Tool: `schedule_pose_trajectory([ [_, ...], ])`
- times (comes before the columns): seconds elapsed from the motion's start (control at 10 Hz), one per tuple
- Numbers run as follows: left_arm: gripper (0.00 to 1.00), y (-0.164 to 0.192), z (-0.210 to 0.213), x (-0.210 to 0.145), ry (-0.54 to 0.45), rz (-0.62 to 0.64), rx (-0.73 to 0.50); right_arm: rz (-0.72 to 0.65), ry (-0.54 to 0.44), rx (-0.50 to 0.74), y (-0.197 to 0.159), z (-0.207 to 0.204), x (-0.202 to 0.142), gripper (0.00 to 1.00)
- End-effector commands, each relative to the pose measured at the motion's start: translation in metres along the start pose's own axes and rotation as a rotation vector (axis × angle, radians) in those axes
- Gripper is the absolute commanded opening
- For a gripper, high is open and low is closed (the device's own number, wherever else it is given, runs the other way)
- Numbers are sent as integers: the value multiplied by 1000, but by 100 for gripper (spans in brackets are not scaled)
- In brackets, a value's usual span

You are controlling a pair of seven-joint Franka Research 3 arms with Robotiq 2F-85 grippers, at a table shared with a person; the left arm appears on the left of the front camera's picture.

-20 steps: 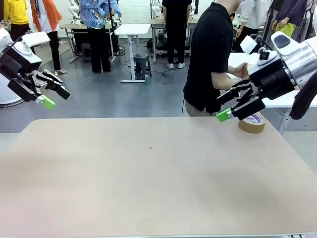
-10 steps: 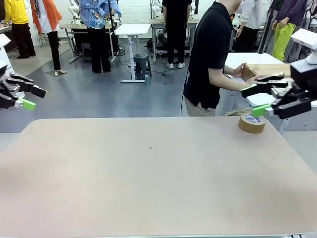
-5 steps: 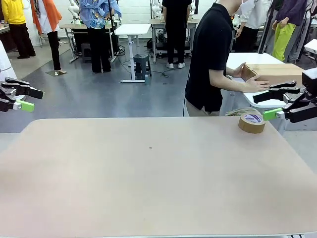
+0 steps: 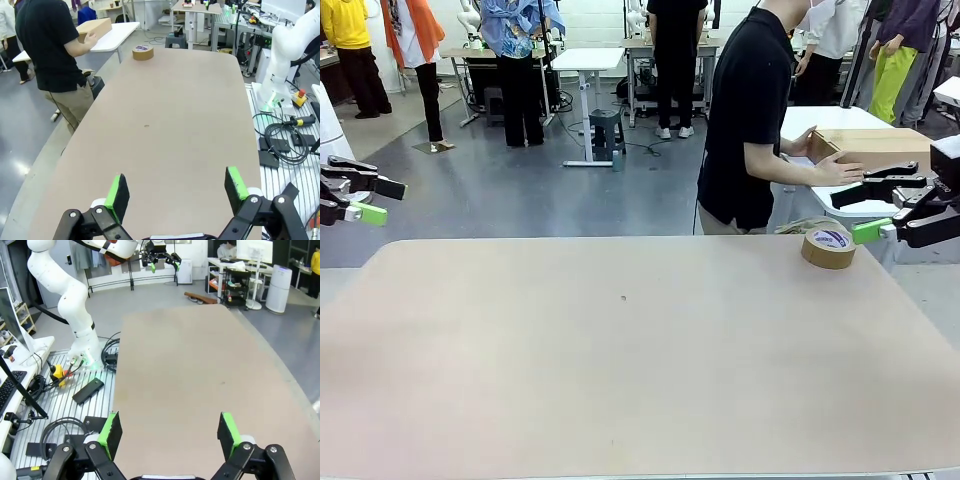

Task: Wrap the clocks to prevent damage.
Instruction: After the human seals the box with tape, release both hands from the side flaps of the Package Box.

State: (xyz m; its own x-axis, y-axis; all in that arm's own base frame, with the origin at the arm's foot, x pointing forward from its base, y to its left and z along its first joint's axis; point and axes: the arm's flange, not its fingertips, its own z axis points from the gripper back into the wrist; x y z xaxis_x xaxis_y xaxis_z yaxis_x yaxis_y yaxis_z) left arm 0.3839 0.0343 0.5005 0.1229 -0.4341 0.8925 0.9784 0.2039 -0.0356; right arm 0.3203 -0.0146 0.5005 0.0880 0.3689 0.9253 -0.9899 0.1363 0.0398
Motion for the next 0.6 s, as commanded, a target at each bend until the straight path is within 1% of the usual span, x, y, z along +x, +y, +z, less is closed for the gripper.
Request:
schedule_pose_trajectory([
  [0.0, 100, 0, 1, 1, 1, -3, 0, 20, -18, 0, -1, -1, 0, 100],
  [0.5, 100, 0, 1, 1, 1, -3, 0, 20, -18, 0, -1, -1, 0, 100],
])
